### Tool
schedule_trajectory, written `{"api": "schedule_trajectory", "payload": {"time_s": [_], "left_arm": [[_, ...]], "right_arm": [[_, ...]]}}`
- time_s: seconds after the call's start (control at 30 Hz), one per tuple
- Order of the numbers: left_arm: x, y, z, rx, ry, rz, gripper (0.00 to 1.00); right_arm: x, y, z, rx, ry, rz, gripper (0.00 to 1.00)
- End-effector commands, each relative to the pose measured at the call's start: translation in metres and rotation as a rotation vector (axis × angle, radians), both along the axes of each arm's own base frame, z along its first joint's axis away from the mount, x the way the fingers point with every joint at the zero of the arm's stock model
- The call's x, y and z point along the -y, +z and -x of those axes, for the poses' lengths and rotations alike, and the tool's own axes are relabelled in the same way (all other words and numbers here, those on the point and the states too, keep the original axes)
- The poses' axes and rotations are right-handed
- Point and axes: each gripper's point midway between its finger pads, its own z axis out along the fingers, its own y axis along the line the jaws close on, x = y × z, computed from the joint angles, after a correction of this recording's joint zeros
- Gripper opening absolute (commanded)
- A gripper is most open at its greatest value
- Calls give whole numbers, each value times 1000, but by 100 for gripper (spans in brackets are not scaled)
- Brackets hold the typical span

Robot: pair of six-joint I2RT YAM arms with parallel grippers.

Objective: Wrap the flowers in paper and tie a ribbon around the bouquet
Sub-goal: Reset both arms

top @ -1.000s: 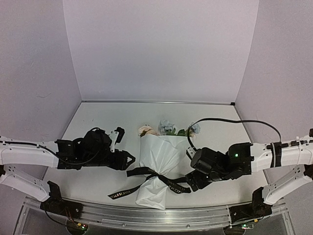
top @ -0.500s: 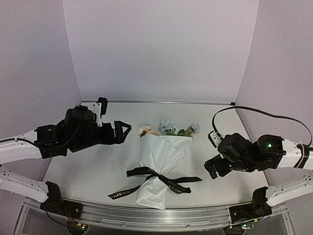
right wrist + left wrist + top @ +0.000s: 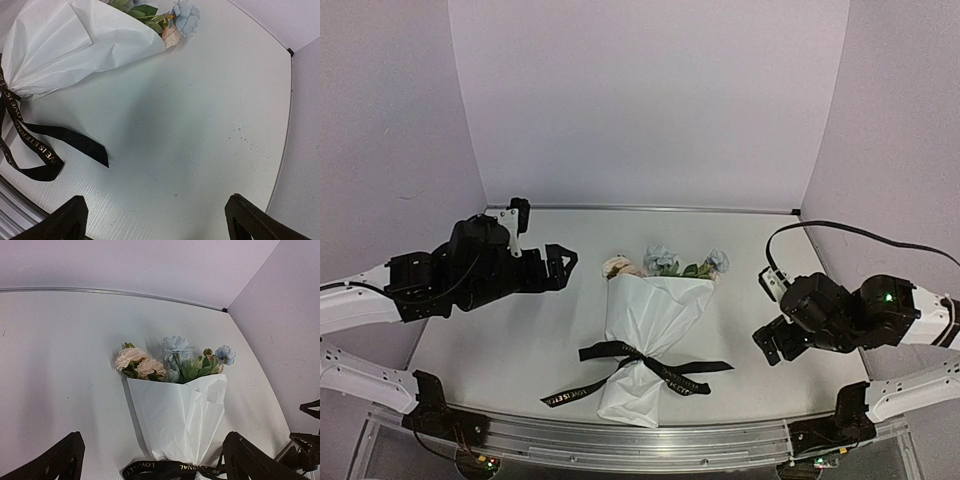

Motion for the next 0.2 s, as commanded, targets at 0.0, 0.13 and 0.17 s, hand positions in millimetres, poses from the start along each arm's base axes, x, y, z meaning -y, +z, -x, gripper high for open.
{"api": "schedule_trajectory", "payload": {"time_s": [0.0,0.13,0.17], "left_arm": [[0,24,-3,32,12,37,100],[2,22,-3,30,4,35,100],[3,22,-3,27,3,35,100]], "right_arm": [[6,9,-3,32,-19,1,98],[8,8,-3,34,-25,-1,98],[9,7,-2,33,-24,-1,98]]}}
